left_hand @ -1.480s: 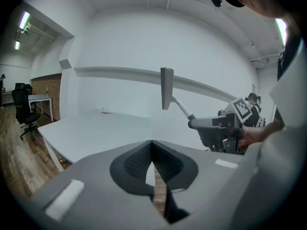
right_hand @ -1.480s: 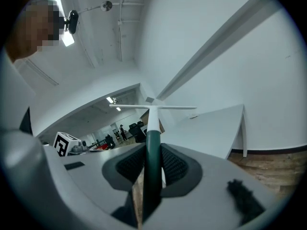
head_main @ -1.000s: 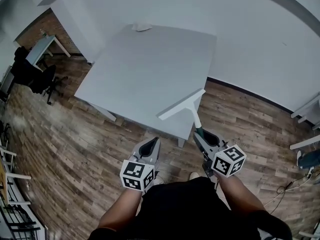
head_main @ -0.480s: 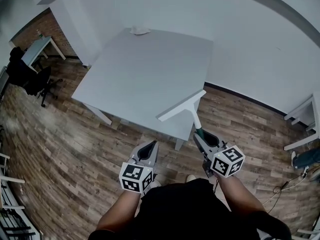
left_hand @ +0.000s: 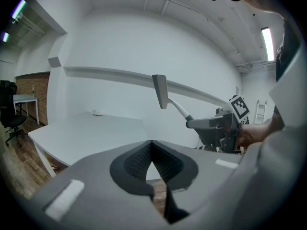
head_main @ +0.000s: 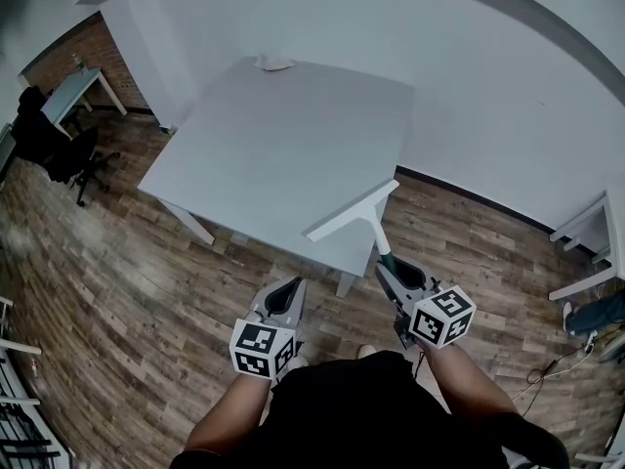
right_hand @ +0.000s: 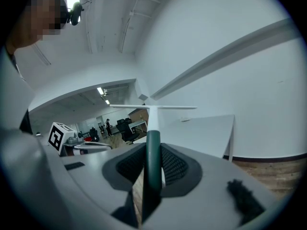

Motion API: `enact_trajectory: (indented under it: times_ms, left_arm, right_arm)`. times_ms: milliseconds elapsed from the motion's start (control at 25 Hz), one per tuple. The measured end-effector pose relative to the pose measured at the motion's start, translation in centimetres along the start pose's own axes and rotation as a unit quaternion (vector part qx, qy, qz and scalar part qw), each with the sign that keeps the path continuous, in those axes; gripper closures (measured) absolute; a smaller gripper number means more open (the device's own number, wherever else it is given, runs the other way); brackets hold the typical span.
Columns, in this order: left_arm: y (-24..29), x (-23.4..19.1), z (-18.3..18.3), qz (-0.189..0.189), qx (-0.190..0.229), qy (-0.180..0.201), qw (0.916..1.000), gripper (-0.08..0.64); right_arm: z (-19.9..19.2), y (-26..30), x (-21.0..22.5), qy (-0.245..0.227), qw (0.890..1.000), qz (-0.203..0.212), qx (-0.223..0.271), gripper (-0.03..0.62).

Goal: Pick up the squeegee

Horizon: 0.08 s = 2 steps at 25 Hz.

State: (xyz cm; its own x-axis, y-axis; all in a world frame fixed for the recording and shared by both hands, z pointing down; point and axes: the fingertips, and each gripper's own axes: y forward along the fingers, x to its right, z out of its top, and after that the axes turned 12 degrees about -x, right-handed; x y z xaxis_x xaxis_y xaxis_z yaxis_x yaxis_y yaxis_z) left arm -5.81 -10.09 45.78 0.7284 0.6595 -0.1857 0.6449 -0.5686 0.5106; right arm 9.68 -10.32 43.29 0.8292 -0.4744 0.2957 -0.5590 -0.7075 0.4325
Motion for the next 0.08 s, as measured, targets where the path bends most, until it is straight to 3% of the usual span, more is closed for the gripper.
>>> enact_trajectory:
  times_ms: [80]
  left_arm:
    - [-0.09, -0.05, -0.05, 0.001, 0.000, -0.001, 1.0000, 0.554]
  right_arm:
    - [-0.03, -0.05, 0.00, 0.000, 1.000, 0.000, 0.000, 0.492]
